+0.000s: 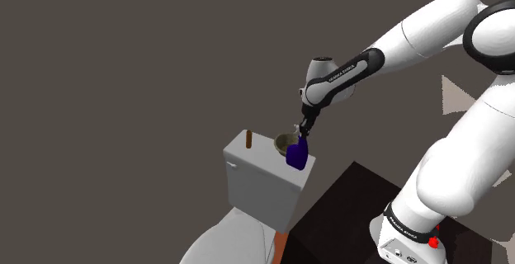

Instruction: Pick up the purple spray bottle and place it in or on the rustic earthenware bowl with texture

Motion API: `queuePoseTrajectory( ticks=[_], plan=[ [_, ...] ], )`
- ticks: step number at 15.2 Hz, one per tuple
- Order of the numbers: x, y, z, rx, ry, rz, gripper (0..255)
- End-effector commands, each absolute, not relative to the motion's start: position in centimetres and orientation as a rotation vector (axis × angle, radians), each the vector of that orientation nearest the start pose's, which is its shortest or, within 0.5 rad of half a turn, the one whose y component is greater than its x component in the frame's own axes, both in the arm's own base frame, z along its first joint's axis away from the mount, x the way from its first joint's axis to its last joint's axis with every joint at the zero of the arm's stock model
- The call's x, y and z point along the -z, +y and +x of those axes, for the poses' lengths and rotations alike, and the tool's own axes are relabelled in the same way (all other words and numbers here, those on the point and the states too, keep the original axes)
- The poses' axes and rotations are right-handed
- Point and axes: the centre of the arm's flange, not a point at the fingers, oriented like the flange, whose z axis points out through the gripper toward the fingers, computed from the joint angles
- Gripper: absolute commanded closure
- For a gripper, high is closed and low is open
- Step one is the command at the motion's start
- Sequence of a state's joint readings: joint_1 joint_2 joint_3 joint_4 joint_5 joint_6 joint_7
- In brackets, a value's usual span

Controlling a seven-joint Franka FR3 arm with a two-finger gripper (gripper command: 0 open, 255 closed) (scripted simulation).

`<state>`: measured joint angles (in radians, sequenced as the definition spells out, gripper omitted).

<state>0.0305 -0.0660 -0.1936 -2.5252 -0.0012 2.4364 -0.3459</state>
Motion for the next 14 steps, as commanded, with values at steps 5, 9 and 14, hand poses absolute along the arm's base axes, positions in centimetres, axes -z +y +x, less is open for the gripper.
queuePoseTrajectory(
  ticks=[5,9,14],
  plan=[
    [-33.0,-7.3,44.8,-0.032,-0.287,-3.111,255],
    [-35.2,-7.3,44.8,-0.032,-0.287,-3.111,255],
    [-37.7,-8.9,46.6,-0.032,-0.287,-3.111,255]
  ],
)
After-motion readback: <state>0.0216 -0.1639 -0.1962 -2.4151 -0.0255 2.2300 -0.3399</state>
